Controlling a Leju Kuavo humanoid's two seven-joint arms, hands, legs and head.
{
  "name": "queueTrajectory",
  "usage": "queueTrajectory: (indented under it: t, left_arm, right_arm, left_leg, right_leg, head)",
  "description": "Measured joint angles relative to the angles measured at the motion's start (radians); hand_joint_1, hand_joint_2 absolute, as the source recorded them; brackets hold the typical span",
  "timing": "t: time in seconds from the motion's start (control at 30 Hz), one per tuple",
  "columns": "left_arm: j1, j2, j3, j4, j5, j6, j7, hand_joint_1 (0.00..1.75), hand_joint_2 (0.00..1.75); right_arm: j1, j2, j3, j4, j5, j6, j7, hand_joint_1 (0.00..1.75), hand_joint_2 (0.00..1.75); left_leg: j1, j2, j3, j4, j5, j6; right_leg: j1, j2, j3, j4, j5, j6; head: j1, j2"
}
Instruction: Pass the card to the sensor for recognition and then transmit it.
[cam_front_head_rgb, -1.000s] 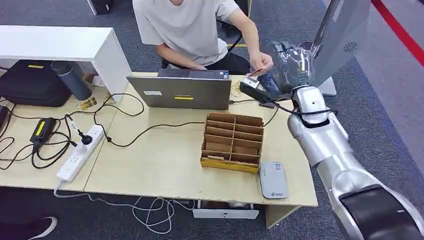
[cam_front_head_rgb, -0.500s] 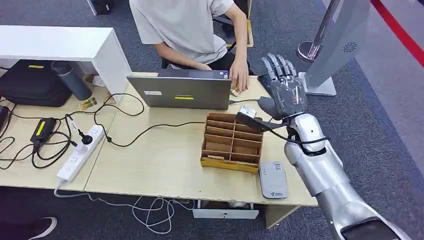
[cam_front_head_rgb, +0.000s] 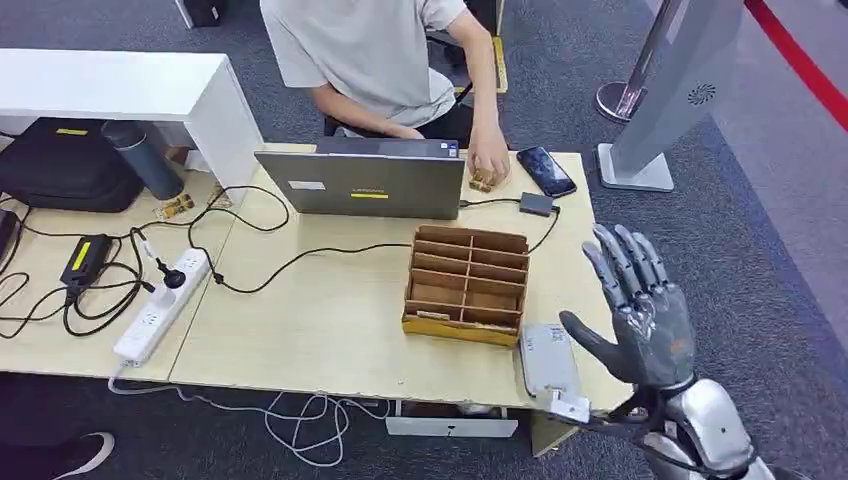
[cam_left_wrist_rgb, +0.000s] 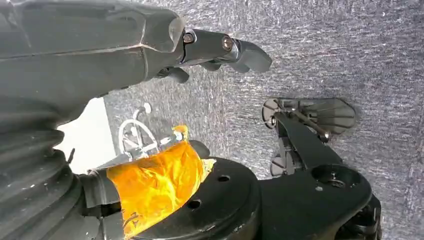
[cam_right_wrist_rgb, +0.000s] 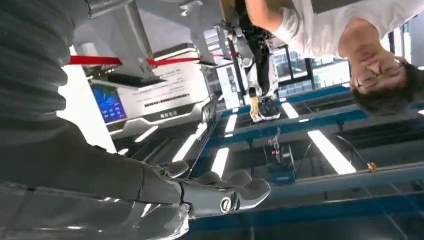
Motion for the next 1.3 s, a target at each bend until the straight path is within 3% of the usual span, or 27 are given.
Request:
queueTrajectory:
  t: [0.2, 0.4, 0.87, 1.3]
  left_arm:
    - [0.000, -0.001, 0.019, 0.000, 0.002, 0.003, 0.000, 0.00, 1.75]
    - [0.000, -0.005, 0.026, 0.000, -0.003, 0.003, -0.007, 0.00, 1.75]
    - [-0.007, -0.018, 0.029, 0.000, -0.042, 0.007, -0.011, 0.00, 1.75]
    - [-0.007, -0.018, 0.046, 0.000, -0.035, 0.000, -0.009, 0.00, 1.75]
  right_arm:
    - [0.100, -0.023, -0.041, -0.097, 0.011, 0.001, -0.011, 0.00, 1.75]
    - [0.140, -0.021, -0.031, -0.099, 0.056, 0.001, -0.027, 0.00, 1.75]
    - [0.027, 0.096, 0.203, 0.200, 0.139, -0.025, 0.045, 0.00, 1.75]
    - [-0.074, 0.203, 0.276, 0.419, 0.077, -0.072, 0.087, 0.00, 1.75]
  left_leg:
    - [0.000, 0.001, 0.001, 0.000, 0.001, 0.000]
    - [0.000, 0.002, 0.001, 0.000, 0.001, -0.001]
    - [0.001, 0.004, 0.001, 0.000, 0.002, -0.001]
    - [0.001, 0.003, 0.001, 0.000, 0.002, -0.001]
  right_leg:
    - [0.000, 0.001, 0.001, 0.000, 0.001, 0.000]
    - [0.000, 0.001, 0.001, 0.000, 0.001, 0.000]
    - [0.000, 0.002, 0.001, 0.001, 0.001, -0.001]
    - [0.000, 0.002, 0.001, 0.001, 0.001, -0.001]
  head:
    - [0.000, 0.000]
    - [0.000, 0.000]
    - [0.000, 0.000]
    - [0.000, 0.000]
